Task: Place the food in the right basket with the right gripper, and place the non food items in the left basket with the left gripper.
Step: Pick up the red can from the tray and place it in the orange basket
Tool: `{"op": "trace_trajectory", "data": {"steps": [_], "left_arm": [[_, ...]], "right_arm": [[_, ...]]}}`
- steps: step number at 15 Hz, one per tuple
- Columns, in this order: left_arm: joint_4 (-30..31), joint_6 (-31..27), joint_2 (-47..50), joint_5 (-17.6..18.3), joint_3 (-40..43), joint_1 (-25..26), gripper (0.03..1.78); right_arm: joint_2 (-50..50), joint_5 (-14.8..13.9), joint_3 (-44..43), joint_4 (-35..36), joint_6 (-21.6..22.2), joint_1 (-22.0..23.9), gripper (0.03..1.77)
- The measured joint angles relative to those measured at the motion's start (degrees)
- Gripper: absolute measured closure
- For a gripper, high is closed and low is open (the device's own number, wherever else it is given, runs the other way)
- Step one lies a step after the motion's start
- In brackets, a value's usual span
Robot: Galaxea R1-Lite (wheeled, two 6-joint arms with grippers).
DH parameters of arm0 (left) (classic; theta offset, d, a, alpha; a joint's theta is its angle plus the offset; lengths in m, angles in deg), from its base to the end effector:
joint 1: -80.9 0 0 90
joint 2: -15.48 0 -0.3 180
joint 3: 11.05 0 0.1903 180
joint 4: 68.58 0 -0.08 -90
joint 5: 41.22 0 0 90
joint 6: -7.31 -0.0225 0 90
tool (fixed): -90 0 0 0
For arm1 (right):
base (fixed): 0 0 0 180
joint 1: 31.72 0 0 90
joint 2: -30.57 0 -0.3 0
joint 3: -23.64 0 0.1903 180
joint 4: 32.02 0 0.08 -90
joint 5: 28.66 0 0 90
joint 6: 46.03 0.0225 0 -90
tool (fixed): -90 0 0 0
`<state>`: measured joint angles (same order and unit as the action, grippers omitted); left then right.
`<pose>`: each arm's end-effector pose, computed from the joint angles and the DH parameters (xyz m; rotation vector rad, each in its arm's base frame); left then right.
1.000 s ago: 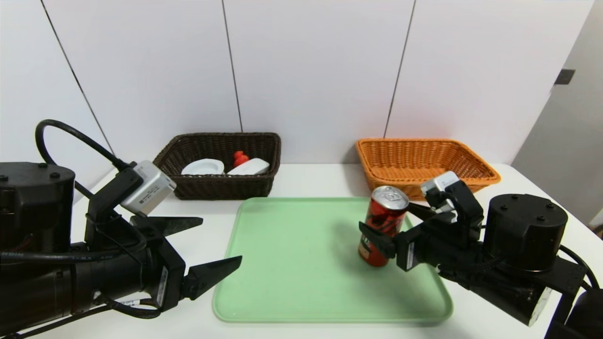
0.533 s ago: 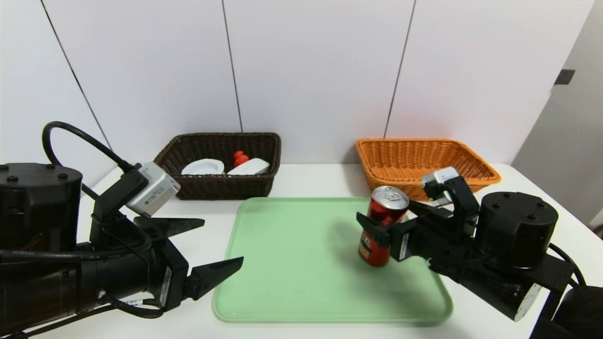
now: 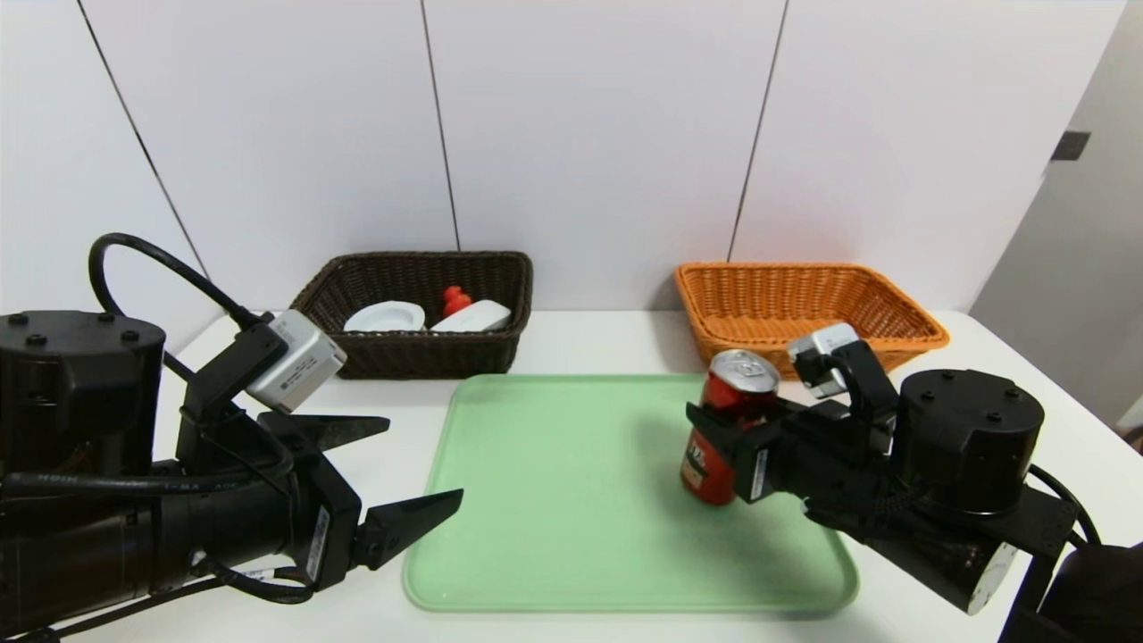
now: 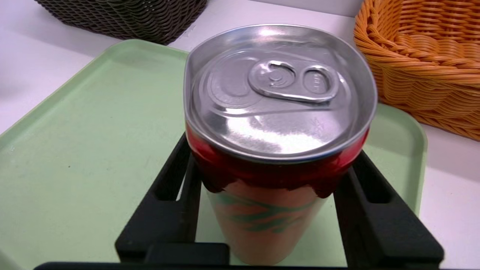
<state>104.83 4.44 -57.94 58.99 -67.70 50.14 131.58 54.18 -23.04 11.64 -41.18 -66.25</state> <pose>0.1615 -0.1008 0.1921 0.1216 0.3921 -0.7153 0.2230 0.1501 0.1209 0.0159 0.1957 0.4684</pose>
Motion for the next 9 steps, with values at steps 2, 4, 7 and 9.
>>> {"op": "trace_trajectory", "data": {"steps": [2,4,7,9], "left_arm": [[0.0,0.0,-0.1,0.0,0.0,0.0,0.12],[0.0,0.0,-0.1,0.0,0.0,0.0,0.12],[0.0,0.0,-0.1,0.0,0.0,0.0,0.12],[0.0,0.0,-0.1,0.0,-0.2,0.0,0.12]], "right_arm": [[0.0,0.0,0.1,0.1,0.0,-0.2,0.86],[-0.1,0.0,0.1,0.0,0.0,-0.4,0.86],[-0.7,0.1,0.0,-0.2,0.0,-0.6,0.87],[-1.8,0.1,-1.1,-0.1,-0.1,-0.6,0.87]]}}
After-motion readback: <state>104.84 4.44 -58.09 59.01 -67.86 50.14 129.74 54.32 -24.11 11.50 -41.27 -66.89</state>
